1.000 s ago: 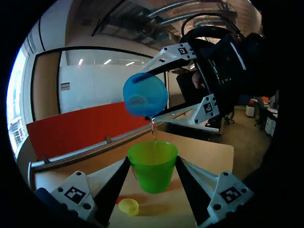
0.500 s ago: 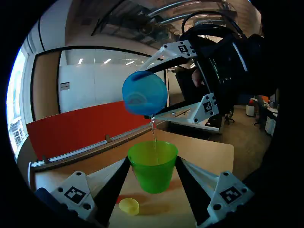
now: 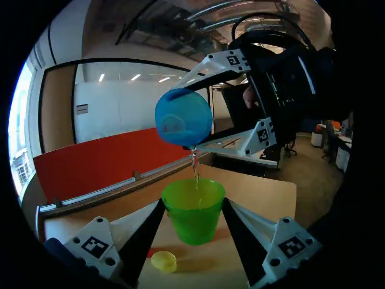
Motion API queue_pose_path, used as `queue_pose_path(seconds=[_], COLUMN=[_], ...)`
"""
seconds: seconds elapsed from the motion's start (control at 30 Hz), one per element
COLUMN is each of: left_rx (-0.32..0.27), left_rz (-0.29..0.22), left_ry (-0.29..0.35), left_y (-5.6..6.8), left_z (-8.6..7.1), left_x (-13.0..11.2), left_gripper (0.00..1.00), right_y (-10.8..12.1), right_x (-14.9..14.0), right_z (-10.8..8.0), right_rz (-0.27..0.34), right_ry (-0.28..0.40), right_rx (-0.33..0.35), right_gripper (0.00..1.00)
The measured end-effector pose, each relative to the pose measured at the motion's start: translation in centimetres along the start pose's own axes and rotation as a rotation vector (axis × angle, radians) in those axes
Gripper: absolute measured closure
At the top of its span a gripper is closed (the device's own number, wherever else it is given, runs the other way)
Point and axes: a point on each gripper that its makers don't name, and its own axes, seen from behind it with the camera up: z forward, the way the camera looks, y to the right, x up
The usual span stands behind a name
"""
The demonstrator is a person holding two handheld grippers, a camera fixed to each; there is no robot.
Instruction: Pour water
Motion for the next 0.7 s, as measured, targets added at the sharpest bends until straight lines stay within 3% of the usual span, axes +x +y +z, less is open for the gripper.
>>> queue_pose_path(seconds=[0.7], left_rx=[-0.006], left_rz=[0.007], left_ry=[-0.001], left_y=[0.33], left_z=[0.28], left_x=[0.19], left_gripper=[0.14], right_y=[-0.06], right_x=[0.86], right_z=[-0.75], right_rz=[-0.059], right_ry=[-0.006], right_rx=[-0.017], right_gripper=[0.11])
